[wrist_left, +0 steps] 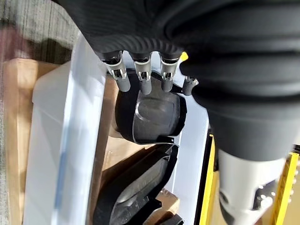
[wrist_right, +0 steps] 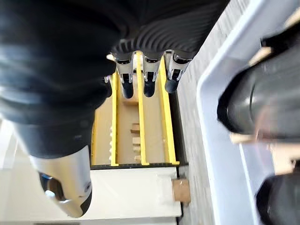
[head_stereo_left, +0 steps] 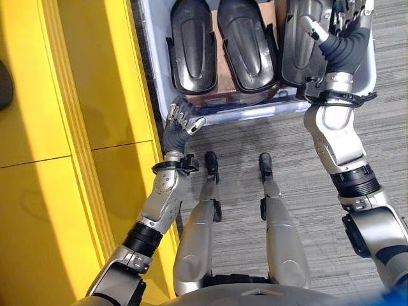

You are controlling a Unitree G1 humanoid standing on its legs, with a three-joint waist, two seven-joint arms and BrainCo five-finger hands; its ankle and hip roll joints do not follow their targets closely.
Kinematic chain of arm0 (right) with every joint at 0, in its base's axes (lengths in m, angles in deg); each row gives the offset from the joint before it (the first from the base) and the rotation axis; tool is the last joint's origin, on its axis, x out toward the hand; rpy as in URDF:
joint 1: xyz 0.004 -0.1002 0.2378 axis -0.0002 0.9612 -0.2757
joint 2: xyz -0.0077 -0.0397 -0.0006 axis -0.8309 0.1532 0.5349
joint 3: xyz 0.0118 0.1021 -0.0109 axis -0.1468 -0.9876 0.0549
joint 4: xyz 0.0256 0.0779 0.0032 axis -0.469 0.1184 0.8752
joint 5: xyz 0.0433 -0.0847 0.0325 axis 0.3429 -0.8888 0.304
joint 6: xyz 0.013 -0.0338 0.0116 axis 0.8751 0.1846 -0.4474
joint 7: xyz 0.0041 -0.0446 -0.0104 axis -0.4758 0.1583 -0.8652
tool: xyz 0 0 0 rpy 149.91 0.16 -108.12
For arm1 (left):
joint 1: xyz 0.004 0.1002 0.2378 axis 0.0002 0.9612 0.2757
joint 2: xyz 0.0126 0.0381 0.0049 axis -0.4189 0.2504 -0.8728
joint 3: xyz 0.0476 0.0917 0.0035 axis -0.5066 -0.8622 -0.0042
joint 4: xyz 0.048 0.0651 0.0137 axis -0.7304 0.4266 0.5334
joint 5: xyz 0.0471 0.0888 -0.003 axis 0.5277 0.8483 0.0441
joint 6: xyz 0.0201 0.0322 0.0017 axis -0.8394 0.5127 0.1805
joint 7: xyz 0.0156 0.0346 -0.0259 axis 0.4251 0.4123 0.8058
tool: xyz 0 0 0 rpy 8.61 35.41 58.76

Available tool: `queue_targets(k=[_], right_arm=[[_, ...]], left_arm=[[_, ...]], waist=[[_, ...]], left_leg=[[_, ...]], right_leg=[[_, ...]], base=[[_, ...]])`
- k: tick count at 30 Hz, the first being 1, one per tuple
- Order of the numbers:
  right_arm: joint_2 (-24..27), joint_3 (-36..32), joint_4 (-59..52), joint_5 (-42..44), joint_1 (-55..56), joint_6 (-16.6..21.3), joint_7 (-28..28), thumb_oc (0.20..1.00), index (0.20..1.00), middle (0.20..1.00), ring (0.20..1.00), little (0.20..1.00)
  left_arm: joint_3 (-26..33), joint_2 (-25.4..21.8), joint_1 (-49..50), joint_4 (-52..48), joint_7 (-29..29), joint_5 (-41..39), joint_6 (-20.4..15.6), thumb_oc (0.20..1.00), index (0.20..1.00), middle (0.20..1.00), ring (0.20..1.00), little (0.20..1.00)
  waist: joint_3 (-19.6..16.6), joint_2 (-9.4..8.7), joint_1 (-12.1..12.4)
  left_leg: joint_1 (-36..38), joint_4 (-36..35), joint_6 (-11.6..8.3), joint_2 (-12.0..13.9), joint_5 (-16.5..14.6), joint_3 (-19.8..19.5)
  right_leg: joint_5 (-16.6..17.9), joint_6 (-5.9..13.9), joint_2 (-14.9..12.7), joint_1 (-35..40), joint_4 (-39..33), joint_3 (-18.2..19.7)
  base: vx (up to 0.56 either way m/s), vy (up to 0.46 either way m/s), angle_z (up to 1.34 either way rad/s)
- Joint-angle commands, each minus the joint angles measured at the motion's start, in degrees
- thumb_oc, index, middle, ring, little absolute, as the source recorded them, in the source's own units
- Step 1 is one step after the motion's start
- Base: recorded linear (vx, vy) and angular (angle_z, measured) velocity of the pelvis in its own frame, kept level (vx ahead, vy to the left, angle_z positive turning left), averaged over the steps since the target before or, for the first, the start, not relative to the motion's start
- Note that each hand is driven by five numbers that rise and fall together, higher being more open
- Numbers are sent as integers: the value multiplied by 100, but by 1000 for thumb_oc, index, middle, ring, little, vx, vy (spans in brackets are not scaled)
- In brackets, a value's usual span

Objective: Move parts from the plastic box to the shelf.

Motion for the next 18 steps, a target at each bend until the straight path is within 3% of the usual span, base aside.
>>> queue_targets(k=[1, 8, 12, 18], right_arm=[[-22, -305, -356, -785, 119, 77, -237, 1000, 1000, 1000, 1000, 1000], [-61, -501, -593, -1104, 195, 19, -500, 1000, 1000, 1000, 1000, 1000], [144, -699, -255, -1720, 82, -365, -921, 1000, 1000, 1000, 1000, 1000], [241, -788, 289, -1847, -65, -568, -1164, 1000, 1000, 1000, 1000, 1000]], left_arm=[[140, -112, 27, -250, 94, 117, -227, 1000, 1000, 1000, 1000, 1000], [179, -151, 90, -338, 138, 202, -228, 1000, 1000, 1000, 1000, 1000], [182, -145, 98, -378, 151, 272, -291, 1000, 1000, 1000, 1000, 1000], [135, -128, 70, -341, 155, 237, -329, 1000, 1000, 1000, 1000, 1000]], waist=[[-307, -266, 162], [-328, -256, 112], [-325, -213, 108], [-315, -189, 108]], left_leg=[[313, 146, -260, -16, -537, -326], [333, 94, -262, -14, -540, -309], [321, 81, -263, -9, -542, -291], [320, 50, -266, -13, -537, -298]], right_leg=[[-21, 58, 60, 202, 91, -543], [-20, 68, 70, 185, 78, -530], [-21, 75, 74, 133, 90, -522], [-24, 75, 79, 103, 95, -532]], base=[[0, 0, 0], [0, 0, 0], [0, 0, 0], [0, 0, 0]])
